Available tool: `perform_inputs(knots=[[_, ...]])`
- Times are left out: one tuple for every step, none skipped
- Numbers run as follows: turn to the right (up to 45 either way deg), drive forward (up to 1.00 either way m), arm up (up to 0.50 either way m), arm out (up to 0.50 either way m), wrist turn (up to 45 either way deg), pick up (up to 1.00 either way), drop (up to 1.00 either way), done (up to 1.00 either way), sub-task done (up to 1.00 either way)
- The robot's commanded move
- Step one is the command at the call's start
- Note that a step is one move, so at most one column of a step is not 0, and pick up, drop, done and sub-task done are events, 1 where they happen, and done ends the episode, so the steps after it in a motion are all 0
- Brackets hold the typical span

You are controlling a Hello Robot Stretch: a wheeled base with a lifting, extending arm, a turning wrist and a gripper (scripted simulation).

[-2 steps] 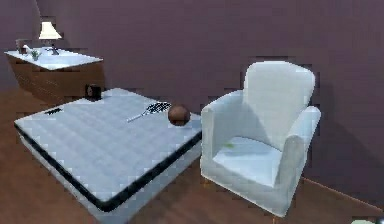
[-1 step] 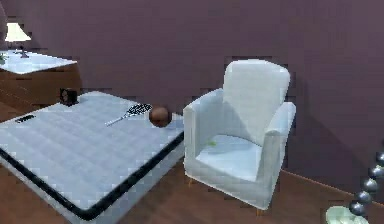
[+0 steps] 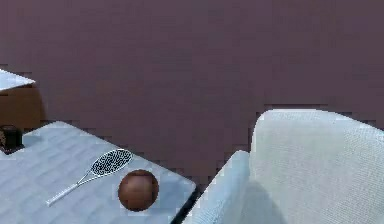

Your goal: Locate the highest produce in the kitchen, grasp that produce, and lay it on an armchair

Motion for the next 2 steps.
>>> perform_inputs(knots=[[45.0, 0.0, 0.0, 0.0, 0.0, 0.0, 0.0, 0.0, 0.0], [45.0, 0.0, 0.0, 0.0, 0.0, 0.0, 0.0, 0.0, 0.0]])
